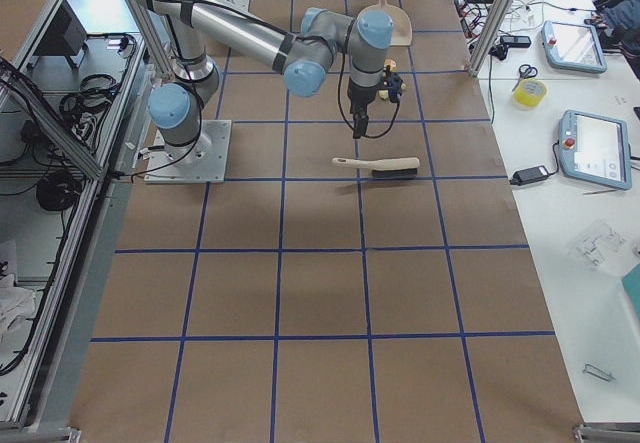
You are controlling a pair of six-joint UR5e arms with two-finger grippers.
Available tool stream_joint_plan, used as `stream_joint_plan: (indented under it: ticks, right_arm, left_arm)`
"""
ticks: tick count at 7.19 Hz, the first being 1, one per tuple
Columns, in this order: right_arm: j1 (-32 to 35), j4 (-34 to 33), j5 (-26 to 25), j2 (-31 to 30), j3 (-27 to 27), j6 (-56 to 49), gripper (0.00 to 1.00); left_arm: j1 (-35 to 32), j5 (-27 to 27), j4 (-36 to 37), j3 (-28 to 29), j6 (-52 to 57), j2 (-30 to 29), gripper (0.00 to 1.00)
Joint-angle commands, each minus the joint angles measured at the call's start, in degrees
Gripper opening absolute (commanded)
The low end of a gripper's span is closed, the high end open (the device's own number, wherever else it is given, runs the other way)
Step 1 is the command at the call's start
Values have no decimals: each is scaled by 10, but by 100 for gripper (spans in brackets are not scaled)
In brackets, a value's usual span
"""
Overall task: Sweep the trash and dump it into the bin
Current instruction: 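Close the right gripper on the white brush handle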
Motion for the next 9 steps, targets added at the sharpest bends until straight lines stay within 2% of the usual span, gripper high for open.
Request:
stream_joint_plan:
  ticks: [1, 2, 4, 7, 8, 9]
  right_arm:
    - [-1, -59, -21, 42, 34, -26, 97]
    - [-1, -74, -35, 51, 38, -32, 96]
    - [-4, -74, -43, 63, 38, -32, 96]
    - [-29, -68, -61, 63, 50, -34, 83]
    - [-32, -68, -57, 63, 50, -30, 77]
    - [-32, -66, -53, 62, 50, -27, 76]
  left_arm:
    - [1, -2, -1, 22, 8, -43, 100]
    - [1, -21, -3, 21, -1, -45, 93]
    - [1, -23, -8, 15, -21, -46, 93]
    - [-8, -20, -8, 1, -38, -49, 92]
    - [-10, -23, -8, -1, -38, -50, 82]
    - [-10, -21, -7, 0, -37, -49, 74]
